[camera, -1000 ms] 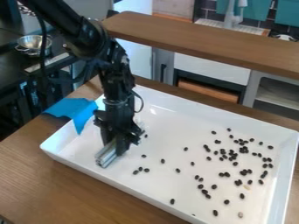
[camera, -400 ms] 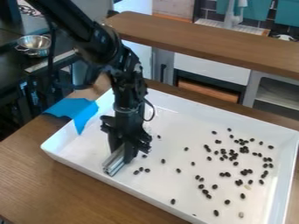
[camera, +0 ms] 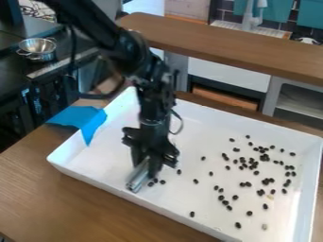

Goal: Sweep into pile

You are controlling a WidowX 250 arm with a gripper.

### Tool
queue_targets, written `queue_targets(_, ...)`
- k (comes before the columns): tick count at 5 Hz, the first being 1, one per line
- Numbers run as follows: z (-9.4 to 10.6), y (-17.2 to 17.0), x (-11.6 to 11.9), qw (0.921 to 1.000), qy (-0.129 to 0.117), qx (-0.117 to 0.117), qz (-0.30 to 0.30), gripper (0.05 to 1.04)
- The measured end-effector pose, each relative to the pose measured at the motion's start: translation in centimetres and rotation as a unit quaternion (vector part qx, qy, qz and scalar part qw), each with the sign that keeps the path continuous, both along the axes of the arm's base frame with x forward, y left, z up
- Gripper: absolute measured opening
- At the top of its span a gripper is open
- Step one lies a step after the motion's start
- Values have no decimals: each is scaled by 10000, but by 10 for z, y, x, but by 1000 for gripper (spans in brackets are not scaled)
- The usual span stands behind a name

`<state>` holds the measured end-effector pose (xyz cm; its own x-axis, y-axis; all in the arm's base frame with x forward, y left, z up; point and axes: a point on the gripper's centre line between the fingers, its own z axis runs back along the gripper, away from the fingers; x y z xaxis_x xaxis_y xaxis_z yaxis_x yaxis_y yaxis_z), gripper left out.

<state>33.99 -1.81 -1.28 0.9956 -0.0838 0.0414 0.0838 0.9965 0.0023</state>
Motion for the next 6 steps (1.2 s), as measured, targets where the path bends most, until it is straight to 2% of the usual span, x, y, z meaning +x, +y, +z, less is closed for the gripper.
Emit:
queue_targets(4, 5, -107, -22, 9969, 158, -623, -455, 379)
queue_targets(5, 8, -131, -27, 9952, 157, -738, -621, 379)
queue_targets(6, 7, -140, -26, 9950, 171, -761, -618, 379)
